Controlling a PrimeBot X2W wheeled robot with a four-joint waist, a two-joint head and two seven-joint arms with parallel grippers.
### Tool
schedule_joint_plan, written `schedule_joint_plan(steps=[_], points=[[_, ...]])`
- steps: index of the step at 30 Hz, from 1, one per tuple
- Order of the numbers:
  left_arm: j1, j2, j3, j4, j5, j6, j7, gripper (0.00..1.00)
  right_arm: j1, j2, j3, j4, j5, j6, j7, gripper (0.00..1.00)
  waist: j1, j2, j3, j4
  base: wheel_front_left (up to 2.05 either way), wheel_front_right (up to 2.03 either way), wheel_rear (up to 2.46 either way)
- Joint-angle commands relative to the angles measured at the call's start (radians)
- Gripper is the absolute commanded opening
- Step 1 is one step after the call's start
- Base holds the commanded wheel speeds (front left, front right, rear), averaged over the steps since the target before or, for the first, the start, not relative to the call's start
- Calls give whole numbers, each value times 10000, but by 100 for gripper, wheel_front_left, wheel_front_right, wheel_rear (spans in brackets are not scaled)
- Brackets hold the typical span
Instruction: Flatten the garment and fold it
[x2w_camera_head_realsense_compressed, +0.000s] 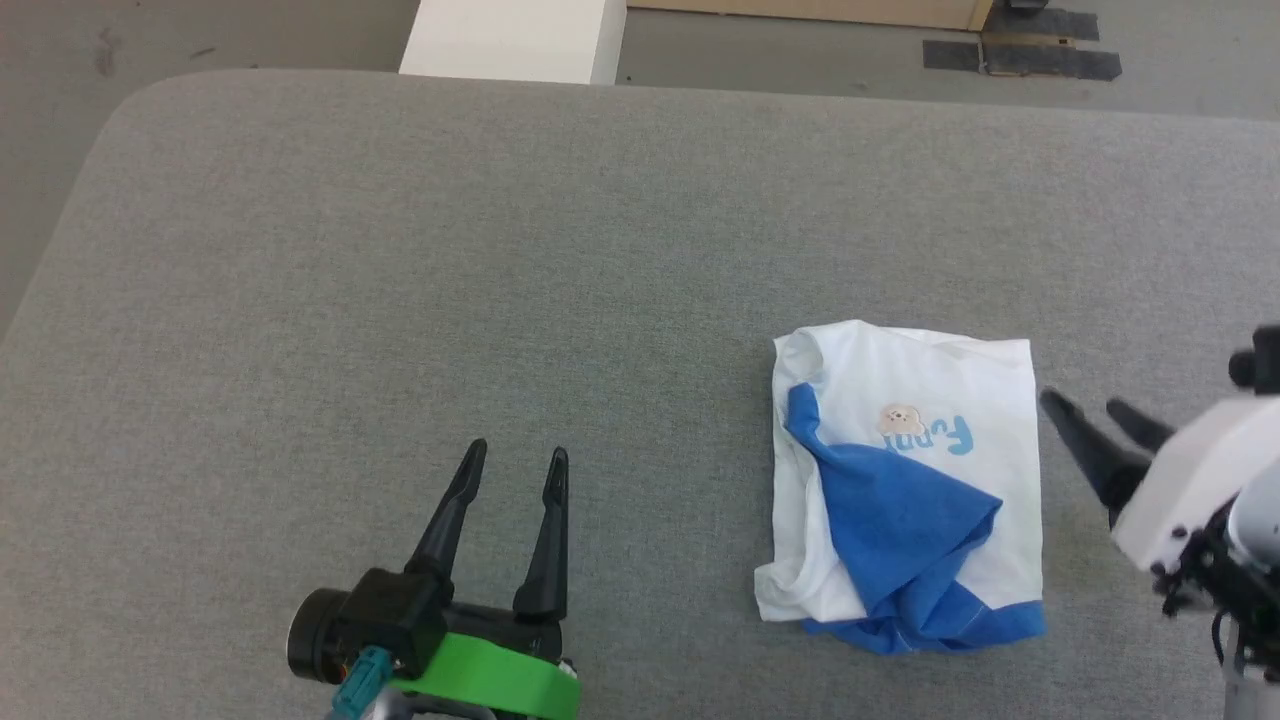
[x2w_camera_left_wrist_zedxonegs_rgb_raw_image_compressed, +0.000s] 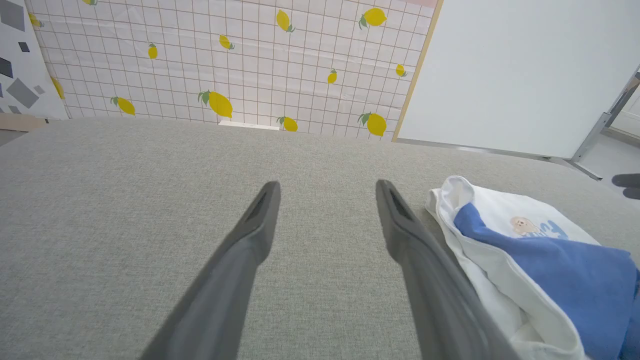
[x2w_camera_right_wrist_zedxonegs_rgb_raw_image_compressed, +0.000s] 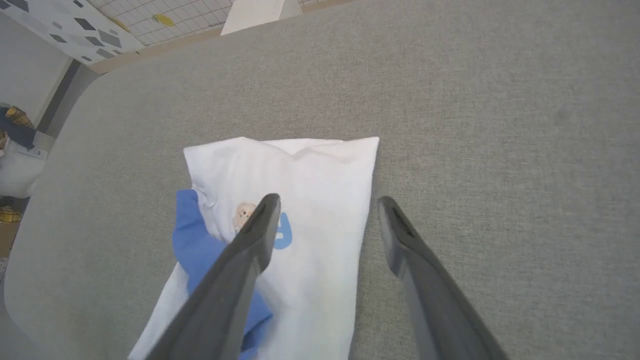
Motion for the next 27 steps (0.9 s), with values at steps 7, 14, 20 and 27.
schedule_joint_plan(steps=[7, 14, 20, 27], points=[[-49, -52, -103, -82, 94, -8, -40, 100, 823, 296, -389, 242, 40, -13, -145, 100, 0, 0, 362, 139, 0, 0, 0], [-206, -52, -184, -8, 140, -22, -40, 100, 565, 329, -588, 1438, 79, -13, -151, 100, 0, 0, 597, 580, 0, 0, 0], [-207, -52, -311, 44, 96, -18, -40, 100, 480, 331, -388, 2274, 238, -13, 107, 100, 0, 0, 654, 814, 0, 0, 0], [-233, -52, -379, 150, 84, -16, -40, 100, 295, 332, -571, 2886, -31, -13, -8, 0, 0, 0, 567, 858, 0, 0, 0]])
